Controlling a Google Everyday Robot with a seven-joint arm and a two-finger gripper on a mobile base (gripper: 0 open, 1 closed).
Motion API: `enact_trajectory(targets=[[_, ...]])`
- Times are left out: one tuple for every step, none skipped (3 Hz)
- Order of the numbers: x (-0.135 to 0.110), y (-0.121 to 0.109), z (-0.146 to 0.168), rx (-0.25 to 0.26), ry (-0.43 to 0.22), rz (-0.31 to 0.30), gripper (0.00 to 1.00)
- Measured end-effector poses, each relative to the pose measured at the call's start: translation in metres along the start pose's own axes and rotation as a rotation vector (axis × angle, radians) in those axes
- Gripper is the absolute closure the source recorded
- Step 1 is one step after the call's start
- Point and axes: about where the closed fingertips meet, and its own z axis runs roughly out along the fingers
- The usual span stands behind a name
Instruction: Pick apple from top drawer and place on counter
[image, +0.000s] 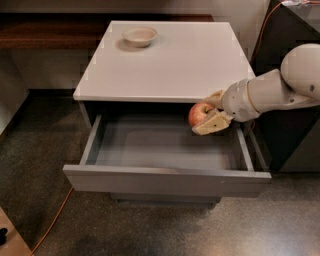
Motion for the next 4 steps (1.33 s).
enact_trajectory(targets=[[-0.008, -0.022, -0.007, -0.015, 0.014, -0.026, 1.0], [-0.021, -0.052, -0.011, -0.031, 0.03, -0.05, 1.0], [-0.033, -0.082, -0.01, -0.039, 0.048, -0.064, 1.0], [-0.047, -0.111, -0.005, -0.044, 0.069, -0.076, 1.0]])
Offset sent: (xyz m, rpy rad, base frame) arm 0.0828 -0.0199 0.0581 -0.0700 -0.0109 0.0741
